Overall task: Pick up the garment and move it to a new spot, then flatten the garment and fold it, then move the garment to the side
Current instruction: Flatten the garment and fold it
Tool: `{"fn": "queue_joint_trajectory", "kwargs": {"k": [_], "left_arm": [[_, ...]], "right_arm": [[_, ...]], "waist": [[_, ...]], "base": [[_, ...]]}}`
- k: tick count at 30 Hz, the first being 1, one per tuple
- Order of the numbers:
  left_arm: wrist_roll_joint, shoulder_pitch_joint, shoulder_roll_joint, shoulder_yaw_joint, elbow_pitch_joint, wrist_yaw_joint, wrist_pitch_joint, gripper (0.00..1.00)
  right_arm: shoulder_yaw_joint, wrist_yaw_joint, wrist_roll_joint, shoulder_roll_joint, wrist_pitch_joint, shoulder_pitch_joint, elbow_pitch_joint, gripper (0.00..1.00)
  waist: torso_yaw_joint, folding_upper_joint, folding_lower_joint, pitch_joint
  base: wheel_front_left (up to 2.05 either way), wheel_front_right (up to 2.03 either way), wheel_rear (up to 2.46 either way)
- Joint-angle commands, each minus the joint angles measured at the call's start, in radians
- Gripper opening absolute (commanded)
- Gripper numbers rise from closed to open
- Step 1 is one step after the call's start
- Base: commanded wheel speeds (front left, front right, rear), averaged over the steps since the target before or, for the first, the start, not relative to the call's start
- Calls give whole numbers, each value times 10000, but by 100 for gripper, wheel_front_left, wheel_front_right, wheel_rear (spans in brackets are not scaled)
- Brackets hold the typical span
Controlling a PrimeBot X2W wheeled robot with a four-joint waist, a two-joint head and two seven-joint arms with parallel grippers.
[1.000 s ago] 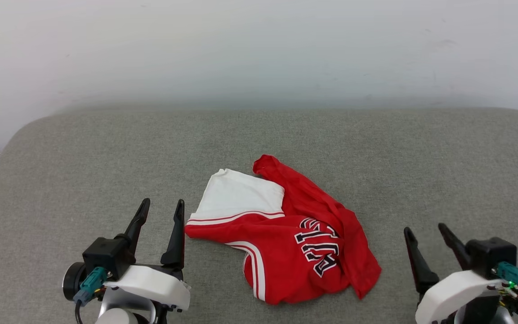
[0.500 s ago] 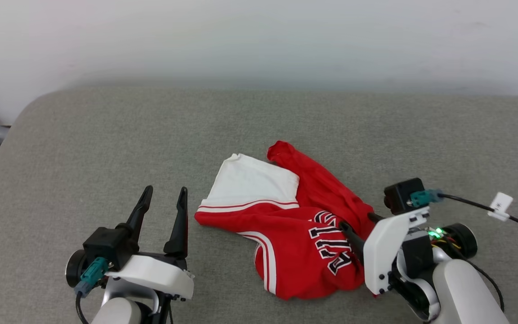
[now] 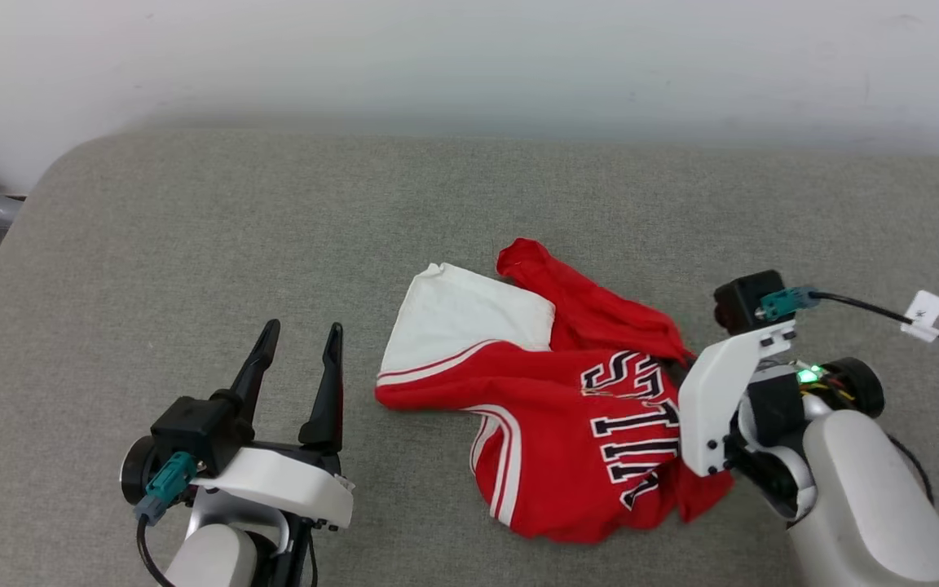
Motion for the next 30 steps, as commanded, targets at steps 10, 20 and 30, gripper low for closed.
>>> {"fn": "queue_joint_trajectory", "kwargs": {"k": [10,20,30], "left_arm": [[143,90,-211,149,175,-154,-26,100],[199,160,-305,173,325,-268,-26,100],[237,364,-296,159,480,-258,-26,100]], "right_arm": [[-2779,-7,-296,-277,-792,289,1011,0],[-5016,-16,-248,97,-1650,1624,2910,26],[-4866,-13,612,349,-4457,2204,2567,100]], "waist": [[-191,0,-1,-162],[-157,0,-1,-194],[-200,0,-1,-495]], "base": [[0,0,0],[0,0,0],[0,0,0]]}}
